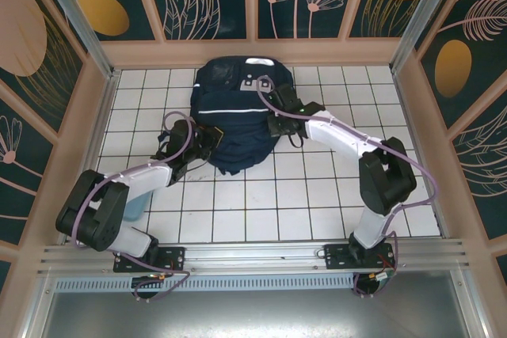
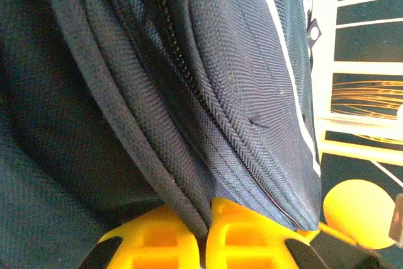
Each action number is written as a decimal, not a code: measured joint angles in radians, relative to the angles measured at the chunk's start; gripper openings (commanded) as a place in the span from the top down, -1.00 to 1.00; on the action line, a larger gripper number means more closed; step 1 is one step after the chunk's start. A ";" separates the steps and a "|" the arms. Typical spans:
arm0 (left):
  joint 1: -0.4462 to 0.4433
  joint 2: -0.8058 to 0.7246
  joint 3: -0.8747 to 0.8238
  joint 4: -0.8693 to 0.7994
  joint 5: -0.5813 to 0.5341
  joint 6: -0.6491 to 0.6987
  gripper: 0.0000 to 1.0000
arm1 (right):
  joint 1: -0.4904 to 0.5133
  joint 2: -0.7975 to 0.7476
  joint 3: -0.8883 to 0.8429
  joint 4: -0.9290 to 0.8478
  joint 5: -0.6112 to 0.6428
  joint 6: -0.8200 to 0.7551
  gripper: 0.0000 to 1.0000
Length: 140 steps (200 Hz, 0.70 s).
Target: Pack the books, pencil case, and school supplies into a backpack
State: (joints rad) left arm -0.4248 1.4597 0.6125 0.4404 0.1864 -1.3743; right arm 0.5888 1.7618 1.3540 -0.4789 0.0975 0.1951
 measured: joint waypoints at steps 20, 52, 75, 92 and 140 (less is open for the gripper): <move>0.009 -0.042 -0.031 -0.006 0.016 0.020 1.00 | -0.035 0.019 0.016 0.000 -0.074 -0.061 1.00; 0.026 -0.111 -0.058 -0.068 0.034 0.065 1.00 | -0.065 0.050 0.050 -0.002 -0.182 -0.130 1.00; 0.033 -0.132 -0.062 -0.097 0.042 0.092 1.00 | -0.096 0.112 0.122 -0.026 -0.240 -0.134 1.00; 0.033 -0.132 -0.062 -0.104 0.049 0.107 1.00 | -0.109 0.151 0.151 -0.035 -0.270 -0.134 1.00; 0.037 -0.137 -0.063 -0.127 0.053 0.144 1.00 | -0.109 0.222 0.214 -0.056 -0.265 -0.138 1.00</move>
State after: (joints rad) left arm -0.3878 1.3224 0.5499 0.3134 0.2398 -1.2301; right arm 0.4793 1.9839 1.5684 -0.5350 -0.1673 0.0574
